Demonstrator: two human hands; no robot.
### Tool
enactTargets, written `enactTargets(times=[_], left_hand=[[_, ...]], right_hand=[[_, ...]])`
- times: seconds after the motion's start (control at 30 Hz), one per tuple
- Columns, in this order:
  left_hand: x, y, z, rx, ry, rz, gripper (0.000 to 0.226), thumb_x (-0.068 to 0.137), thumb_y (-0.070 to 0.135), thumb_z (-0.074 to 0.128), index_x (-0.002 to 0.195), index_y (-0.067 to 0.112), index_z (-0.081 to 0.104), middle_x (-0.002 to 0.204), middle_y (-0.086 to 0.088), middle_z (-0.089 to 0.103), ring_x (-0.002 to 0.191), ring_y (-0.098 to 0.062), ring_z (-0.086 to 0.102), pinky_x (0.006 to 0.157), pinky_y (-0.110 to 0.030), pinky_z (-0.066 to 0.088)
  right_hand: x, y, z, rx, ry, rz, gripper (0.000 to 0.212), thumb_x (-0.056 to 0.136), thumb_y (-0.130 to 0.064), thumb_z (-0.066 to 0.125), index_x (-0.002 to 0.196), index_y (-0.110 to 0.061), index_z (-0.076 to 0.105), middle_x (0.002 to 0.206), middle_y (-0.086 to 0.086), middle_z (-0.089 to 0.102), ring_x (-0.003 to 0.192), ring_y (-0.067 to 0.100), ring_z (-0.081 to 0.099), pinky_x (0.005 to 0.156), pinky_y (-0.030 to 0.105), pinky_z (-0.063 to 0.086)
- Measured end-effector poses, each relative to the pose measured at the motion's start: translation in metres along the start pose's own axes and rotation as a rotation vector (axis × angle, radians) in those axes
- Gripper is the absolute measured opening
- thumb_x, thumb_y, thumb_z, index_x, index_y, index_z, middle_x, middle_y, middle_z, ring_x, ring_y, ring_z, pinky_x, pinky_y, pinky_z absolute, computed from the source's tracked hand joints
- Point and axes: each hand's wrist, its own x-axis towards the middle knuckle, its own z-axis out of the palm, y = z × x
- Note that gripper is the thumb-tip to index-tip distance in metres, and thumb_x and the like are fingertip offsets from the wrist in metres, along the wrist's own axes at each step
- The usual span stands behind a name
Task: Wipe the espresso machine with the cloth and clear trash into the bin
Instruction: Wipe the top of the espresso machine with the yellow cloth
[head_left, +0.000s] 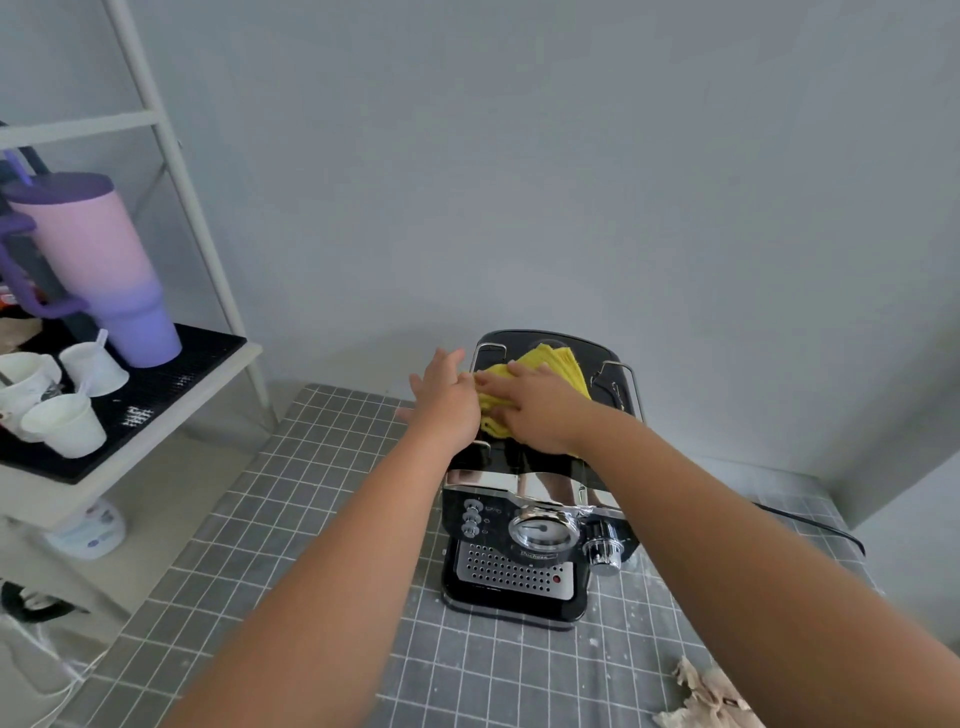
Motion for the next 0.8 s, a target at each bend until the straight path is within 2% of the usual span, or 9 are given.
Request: enactTargets(times=[0.1, 0.2, 0.27, 0.37, 0.43, 0.5, 0.6, 0.7, 0.8], left_hand=[[0.003, 0.0, 0.001, 0.092, -0.003, 0.033, 0.046, 0.103, 0.017, 0.025, 0.147, 0.029, 0.031, 0.161, 0.01, 0.006, 0.148, -0.024, -0.01, 0.113, -0.058, -0.012], [0.004, -0.001, 0.0, 0.122, -0.014, 0.05, 0.046, 0.103, 0.019, 0.023, 0.148, 0.029, 0.028, 0.161, 0.012, 0.005, 0.148, -0.024, -0.012, 0.114, -0.057, -0.012], [0.004, 0.0, 0.0, 0.151, -0.006, 0.067, 0.046, 0.104, 0.019, 0.023, 0.149, 0.029, 0.027, 0.161, 0.011, 0.004, 0.147, -0.025, -0.013, 0.114, -0.058, -0.013], [0.003, 0.001, -0.002, 0.193, -0.013, 0.088, 0.046, 0.104, 0.018, 0.024, 0.149, 0.026, 0.025, 0.161, 0.01, 0.004, 0.147, -0.027, -0.014, 0.112, -0.057, -0.013], [0.002, 0.001, -0.003, 0.184, -0.029, 0.088, 0.047, 0.104, 0.018, 0.024, 0.15, 0.025, 0.025, 0.161, 0.01, 0.003, 0.147, -0.027, -0.015, 0.113, -0.055, -0.013], [0.001, 0.002, -0.004, 0.156, -0.043, 0.087, 0.047, 0.104, 0.017, 0.024, 0.15, 0.022, 0.025, 0.162, 0.008, 0.004, 0.147, -0.028, -0.014, 0.115, -0.053, -0.01], [-0.001, 0.003, -0.006, 0.14, -0.054, 0.096, 0.046, 0.104, 0.017, 0.024, 0.15, 0.02, 0.025, 0.162, 0.005, 0.005, 0.148, -0.029, -0.01, 0.118, -0.051, -0.004], [-0.003, 0.004, -0.008, 0.114, -0.057, 0.097, 0.046, 0.104, 0.02, 0.026, 0.15, 0.021, 0.026, 0.162, 0.005, 0.007, 0.148, -0.027, -0.007, 0.118, -0.051, 0.003], [-0.005, 0.006, -0.009, 0.123, -0.074, 0.103, 0.046, 0.104, 0.024, 0.028, 0.15, 0.022, 0.025, 0.162, 0.004, 0.007, 0.148, -0.026, -0.006, 0.118, -0.052, 0.006]], right_hand=[[-0.036, -0.005, 0.005, 0.055, -0.02, -0.067, 0.052, 0.099, -0.021, 0.038, 0.15, -0.03, 0.028, 0.155, -0.004, 0.034, 0.149, 0.018, 0.01, 0.119, 0.041, 0.0], [-0.062, -0.004, 0.007, 0.143, 0.006, -0.08, 0.048, 0.1, -0.026, 0.042, 0.148, -0.03, 0.034, 0.153, -0.011, 0.036, 0.148, 0.012, 0.008, 0.118, 0.037, -0.002], [-0.061, 0.0, 0.003, 0.195, 0.008, -0.082, 0.047, 0.1, -0.027, 0.045, 0.146, -0.03, 0.038, 0.151, -0.008, 0.04, 0.148, 0.011, 0.011, 0.119, 0.036, 0.002], [-0.04, 0.004, -0.007, 0.177, 0.045, -0.018, 0.046, 0.1, -0.024, 0.046, 0.145, -0.027, 0.041, 0.151, 0.003, 0.041, 0.146, 0.016, 0.018, 0.113, 0.028, 0.011], [-0.019, 0.008, -0.012, 0.122, 0.091, 0.091, 0.046, 0.101, -0.029, 0.041, 0.147, -0.025, 0.037, 0.155, 0.005, 0.032, 0.147, 0.02, 0.015, 0.113, 0.03, 0.012], [-0.002, 0.011, -0.011, 0.083, 0.11, 0.154, 0.046, 0.102, -0.035, 0.037, 0.147, -0.028, 0.035, 0.157, 0.0, 0.028, 0.148, 0.021, 0.01, 0.117, 0.036, 0.01], [-0.002, 0.009, -0.001, 0.037, 0.077, 0.093, 0.044, 0.101, -0.035, 0.036, 0.144, -0.034, 0.038, 0.158, -0.014, 0.024, 0.149, 0.021, 0.007, 0.118, 0.043, 0.002], [-0.036, 0.004, 0.005, 0.06, 0.028, -0.031, 0.043, 0.101, -0.034, 0.039, 0.143, -0.036, 0.04, 0.158, -0.019, 0.02, 0.149, 0.017, 0.003, 0.119, 0.044, -0.001], [-0.07, 0.004, 0.007, 0.115, 0.011, -0.038, 0.043, 0.101, -0.038, 0.037, 0.145, -0.036, 0.038, 0.158, -0.019, 0.018, 0.149, 0.012, 0.0, 0.12, 0.039, 0.004]])
